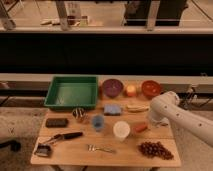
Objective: Place pepper in red bowl
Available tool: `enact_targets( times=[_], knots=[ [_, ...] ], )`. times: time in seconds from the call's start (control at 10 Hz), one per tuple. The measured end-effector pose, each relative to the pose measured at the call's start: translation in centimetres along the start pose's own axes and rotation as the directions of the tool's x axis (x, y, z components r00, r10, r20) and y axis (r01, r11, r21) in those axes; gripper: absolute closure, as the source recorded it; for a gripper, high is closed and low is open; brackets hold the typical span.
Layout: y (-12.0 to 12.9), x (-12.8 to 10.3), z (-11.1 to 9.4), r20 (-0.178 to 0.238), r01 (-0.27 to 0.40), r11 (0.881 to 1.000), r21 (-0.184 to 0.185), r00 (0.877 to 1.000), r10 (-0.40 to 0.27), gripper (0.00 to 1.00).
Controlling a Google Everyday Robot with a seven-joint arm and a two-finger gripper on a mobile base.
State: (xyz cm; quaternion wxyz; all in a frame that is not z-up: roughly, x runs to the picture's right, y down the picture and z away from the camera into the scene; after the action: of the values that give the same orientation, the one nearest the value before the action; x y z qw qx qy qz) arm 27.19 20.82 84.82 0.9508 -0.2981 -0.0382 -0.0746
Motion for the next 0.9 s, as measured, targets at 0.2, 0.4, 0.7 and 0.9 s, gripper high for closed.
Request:
enact_targets(
  times=[0.2, 0.4, 0.7, 0.9],
  knots=[
    [0.3, 0.0, -1.0, 0.01, -0.01, 1.0, 0.01, 1.0, 0.01, 1.0],
    [0.0, -0.4, -4.3, 0.031, -0.027, 0.998, 0.05, 0.999, 0.025, 1.0],
    [-0.3, -0.9, -10.7, 0.052, -0.042, 0.992, 0.116, 0.998, 0.036, 1.0],
    [-0.9, -0.8, -14.3, 0.07, -0.048, 0.984, 0.173, 0.997, 0.036, 1.0]
  ],
)
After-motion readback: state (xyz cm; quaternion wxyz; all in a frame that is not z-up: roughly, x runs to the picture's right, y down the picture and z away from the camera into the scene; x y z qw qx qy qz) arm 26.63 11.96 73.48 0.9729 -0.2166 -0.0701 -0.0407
